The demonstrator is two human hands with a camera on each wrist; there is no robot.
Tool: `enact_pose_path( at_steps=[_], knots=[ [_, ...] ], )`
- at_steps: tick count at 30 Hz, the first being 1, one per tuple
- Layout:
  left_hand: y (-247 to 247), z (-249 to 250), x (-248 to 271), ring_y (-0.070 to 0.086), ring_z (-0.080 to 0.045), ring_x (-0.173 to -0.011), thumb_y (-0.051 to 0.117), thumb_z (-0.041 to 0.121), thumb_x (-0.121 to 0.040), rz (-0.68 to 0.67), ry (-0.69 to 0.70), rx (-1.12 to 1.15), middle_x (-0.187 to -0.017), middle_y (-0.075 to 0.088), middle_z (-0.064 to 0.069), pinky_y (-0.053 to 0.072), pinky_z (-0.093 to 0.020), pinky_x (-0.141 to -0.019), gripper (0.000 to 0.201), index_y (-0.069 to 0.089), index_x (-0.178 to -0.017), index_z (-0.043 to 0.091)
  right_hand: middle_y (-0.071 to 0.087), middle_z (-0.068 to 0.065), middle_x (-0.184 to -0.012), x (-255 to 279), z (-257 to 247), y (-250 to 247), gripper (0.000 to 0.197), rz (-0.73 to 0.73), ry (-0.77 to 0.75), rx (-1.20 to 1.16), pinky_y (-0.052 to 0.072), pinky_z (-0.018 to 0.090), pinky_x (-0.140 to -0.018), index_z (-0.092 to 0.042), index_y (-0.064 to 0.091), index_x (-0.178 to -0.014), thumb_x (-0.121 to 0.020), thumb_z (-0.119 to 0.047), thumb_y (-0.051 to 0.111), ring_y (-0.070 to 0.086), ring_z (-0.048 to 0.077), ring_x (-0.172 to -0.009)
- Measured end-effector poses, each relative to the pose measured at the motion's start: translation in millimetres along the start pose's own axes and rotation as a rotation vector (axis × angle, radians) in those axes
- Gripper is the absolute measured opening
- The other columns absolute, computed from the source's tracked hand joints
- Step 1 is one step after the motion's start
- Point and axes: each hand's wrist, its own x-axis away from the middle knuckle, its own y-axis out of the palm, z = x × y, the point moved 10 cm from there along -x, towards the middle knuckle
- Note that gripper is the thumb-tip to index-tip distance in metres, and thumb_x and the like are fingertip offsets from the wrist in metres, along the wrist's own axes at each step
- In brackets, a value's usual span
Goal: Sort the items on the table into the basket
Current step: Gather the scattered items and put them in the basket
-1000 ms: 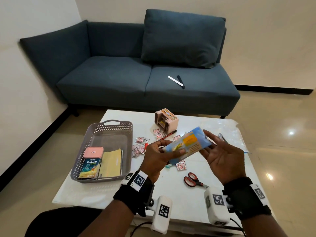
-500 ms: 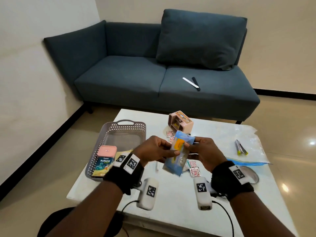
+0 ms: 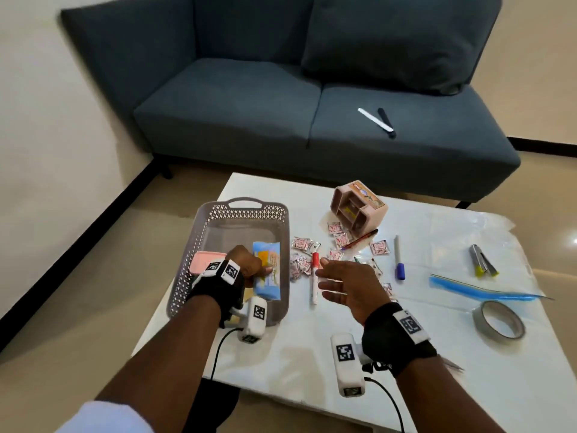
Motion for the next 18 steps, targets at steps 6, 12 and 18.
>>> enact_pose_path(
  at_steps=[6, 12, 18],
  knots=[
    [34, -23, -24, 0.069, -0.029, -0.097, 0.072, 0.040, -0.085, -0.020, -0.026, -0.244, -0.108, 0.071, -0.019, 0.052, -0.030, -0.077, 0.041, 0.071, -0.097, 0.000, 0.072, 0.016, -0.095, -4, 44, -15, 0.026, 0.041, 0.109, 0.022, 0.052, 0.029, -0.063, 0.000, 0.068, -0.105, -0.086, -0.017, 0.070, 0.062, 0.024, -0.068],
    [42, -29, -32, 0.061, -0.021, -0.073, 0.079, 0.037, -0.078, -0.038, -0.014, -0.354, -0.096, 0.072, -0.014, 0.049, -0.025, -0.061, 0.040, 0.070, -0.094, 0.002, 0.073, 0.017, -0.100, -9, 64, -8, 0.019, 0.027, 0.145, 0.047, 0.054, 0.029, -0.063, -0.005, 0.070, -0.095, -0.085, -0.021, 0.073, 0.063, 0.023, -0.069],
    [26, -26, -16, 0.069, -0.023, -0.066, 0.091, 0.047, -0.056, 0.064, 0.030, -0.395, -0.068, 0.068, -0.012, 0.051, -0.027, -0.058, 0.055, 0.068, -0.076, 0.001, 0.074, 0.014, -0.098, -4, 64, -6, 0.032, 0.003, 0.118, 0.042, 0.056, 0.029, -0.063, 0.001, 0.068, -0.107, -0.085, -0.021, 0.073, 0.066, 0.023, -0.073]
  ],
)
